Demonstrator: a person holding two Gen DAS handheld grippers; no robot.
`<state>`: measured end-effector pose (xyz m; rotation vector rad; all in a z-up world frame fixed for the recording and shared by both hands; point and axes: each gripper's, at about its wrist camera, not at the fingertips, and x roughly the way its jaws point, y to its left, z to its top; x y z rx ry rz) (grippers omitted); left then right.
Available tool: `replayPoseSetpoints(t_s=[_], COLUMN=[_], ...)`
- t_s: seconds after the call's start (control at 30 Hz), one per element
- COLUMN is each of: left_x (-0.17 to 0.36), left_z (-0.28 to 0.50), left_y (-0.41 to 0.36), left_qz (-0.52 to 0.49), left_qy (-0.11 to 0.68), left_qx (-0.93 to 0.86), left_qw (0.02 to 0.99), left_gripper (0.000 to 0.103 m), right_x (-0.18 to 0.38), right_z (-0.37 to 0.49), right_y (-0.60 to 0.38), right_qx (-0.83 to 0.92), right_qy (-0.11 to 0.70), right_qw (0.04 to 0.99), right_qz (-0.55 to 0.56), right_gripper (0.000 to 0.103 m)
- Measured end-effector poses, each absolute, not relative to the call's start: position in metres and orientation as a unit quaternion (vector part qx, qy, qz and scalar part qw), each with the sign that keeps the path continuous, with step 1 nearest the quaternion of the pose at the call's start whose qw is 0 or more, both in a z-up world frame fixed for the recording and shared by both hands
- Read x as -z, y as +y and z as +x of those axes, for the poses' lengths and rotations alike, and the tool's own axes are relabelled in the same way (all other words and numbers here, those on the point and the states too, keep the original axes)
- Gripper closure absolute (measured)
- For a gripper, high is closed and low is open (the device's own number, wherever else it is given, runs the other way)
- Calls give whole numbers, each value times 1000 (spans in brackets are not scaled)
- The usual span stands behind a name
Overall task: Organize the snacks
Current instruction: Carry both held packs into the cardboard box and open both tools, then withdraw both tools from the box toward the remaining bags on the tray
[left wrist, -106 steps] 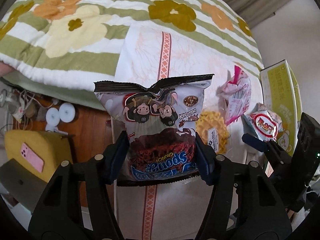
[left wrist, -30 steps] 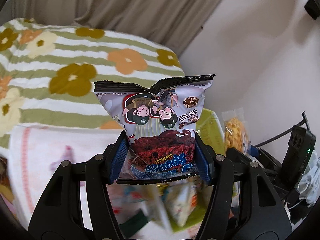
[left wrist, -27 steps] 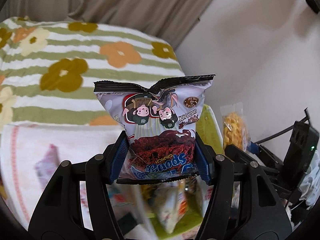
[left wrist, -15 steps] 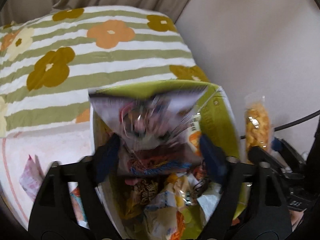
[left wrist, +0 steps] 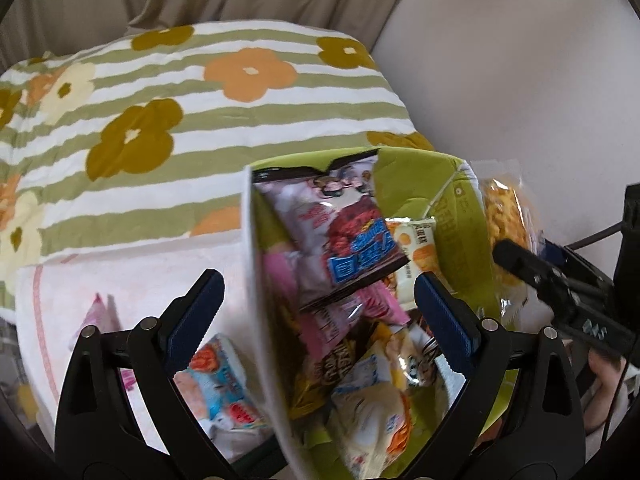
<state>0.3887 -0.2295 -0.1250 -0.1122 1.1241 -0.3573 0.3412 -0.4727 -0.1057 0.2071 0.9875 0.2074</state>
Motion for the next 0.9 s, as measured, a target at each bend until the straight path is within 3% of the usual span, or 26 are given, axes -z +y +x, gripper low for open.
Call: replayPoseSetpoints(t_s=[0.1,0.17,0.23,0.9], left_x=[120,118,116,97], left_z=[384,380,375,283], left_y=[-217,-209,-204,-100], left_qz=[-55,-55,-55,-97], left_qy=[527,524,521,505], left_qx=[159,153,145,59], left_qw=[833,836,839,856], left_gripper=[7,7,7,7], right_x=[111,112,110,75], right_z=[351,350,346,294], right_y=[-468,-466,-467,-435], right_qx=[-101,-101,-105,-179], right_qy=[475,467,455,421], right_qw=[869,874,880,888], right_qz=[90,88,90,49], right_gripper=[26,12,7,6])
